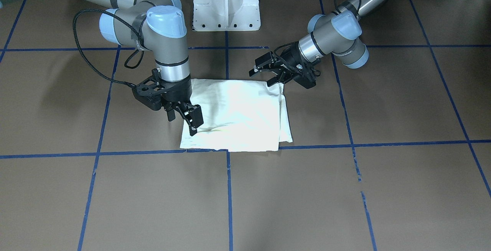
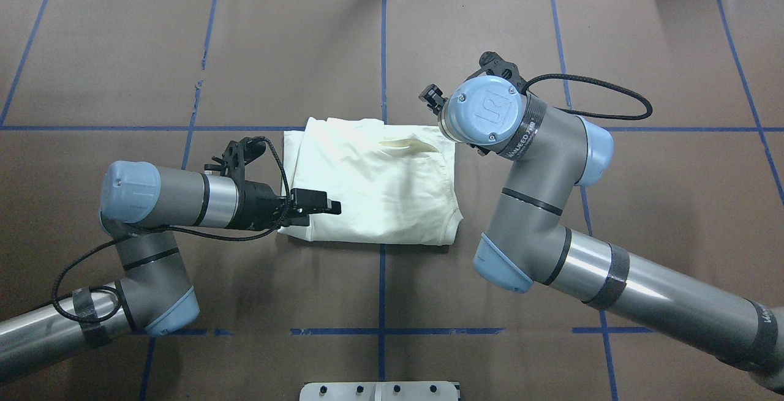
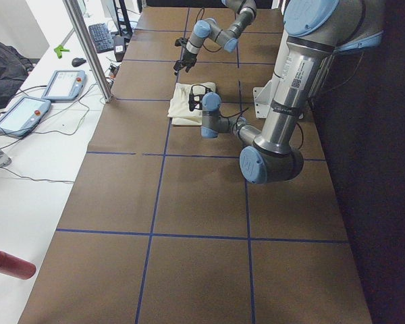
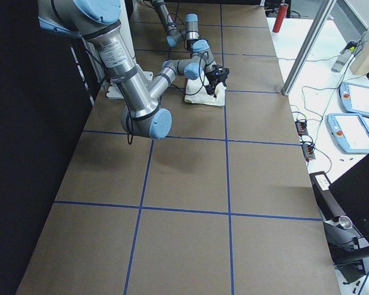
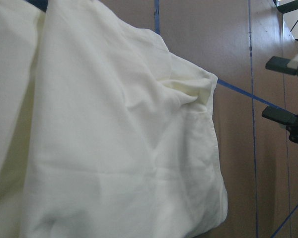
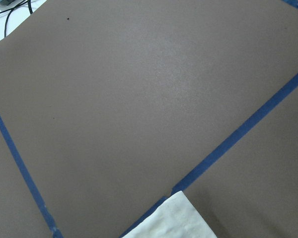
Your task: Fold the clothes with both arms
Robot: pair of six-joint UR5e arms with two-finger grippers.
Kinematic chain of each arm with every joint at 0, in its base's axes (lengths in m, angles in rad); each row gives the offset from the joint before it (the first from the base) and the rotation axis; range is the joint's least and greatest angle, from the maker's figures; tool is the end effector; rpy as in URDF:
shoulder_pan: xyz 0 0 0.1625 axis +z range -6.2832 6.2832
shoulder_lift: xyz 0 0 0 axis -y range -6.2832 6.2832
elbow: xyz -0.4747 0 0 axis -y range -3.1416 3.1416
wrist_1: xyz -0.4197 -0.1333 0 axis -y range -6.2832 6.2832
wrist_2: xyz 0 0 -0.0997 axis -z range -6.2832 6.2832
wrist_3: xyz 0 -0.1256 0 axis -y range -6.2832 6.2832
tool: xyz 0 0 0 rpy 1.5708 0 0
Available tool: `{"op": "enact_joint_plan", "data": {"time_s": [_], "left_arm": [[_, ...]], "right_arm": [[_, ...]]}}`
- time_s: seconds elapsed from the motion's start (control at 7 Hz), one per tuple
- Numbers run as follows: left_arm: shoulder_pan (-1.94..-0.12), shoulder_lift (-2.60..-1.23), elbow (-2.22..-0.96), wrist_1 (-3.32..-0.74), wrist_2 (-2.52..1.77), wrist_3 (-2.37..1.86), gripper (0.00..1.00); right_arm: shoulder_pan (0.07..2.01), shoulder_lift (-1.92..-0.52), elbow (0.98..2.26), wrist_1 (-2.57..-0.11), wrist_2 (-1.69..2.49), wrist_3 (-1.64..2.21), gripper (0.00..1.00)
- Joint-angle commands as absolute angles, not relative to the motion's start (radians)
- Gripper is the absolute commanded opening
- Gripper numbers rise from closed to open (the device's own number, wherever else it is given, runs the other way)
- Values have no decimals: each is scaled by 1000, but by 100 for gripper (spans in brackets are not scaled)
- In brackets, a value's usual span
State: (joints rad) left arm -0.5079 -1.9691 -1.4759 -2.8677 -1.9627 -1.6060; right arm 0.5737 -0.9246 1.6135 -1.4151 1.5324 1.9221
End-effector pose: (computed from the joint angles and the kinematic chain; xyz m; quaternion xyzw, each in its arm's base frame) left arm 0.5682 -0.4139 0.3716 0.0329 0.7159 -0.0487 0.6957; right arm -0.5717 -0.5339 0.2835 0.0629 -0.4053 0.4140 0.8127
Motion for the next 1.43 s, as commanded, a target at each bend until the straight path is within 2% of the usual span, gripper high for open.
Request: {"op": "enact_joint_plan", "data": {"time_s": [0.0, 0.57, 0.86, 1.29], "left_arm": [[-509, -1945, -1476, -2862, -1957, -1545, 100], [-514, -1902, -1486, -2869, -1962, -1520, 100], [-546, -1902, -1543, -2824, -1976, -1519, 100], [-598, -1914, -1861, -2228, -2005, -1402, 100]], "right_arm": [[574, -925, 1614, -1414, 1532, 1922, 100], [574, -925, 1614, -1414, 1535, 1922, 100], [594, -933, 1653, -1422, 1581, 1841, 100], [704, -975, 1822, -1676, 1759, 1494, 100]]}}
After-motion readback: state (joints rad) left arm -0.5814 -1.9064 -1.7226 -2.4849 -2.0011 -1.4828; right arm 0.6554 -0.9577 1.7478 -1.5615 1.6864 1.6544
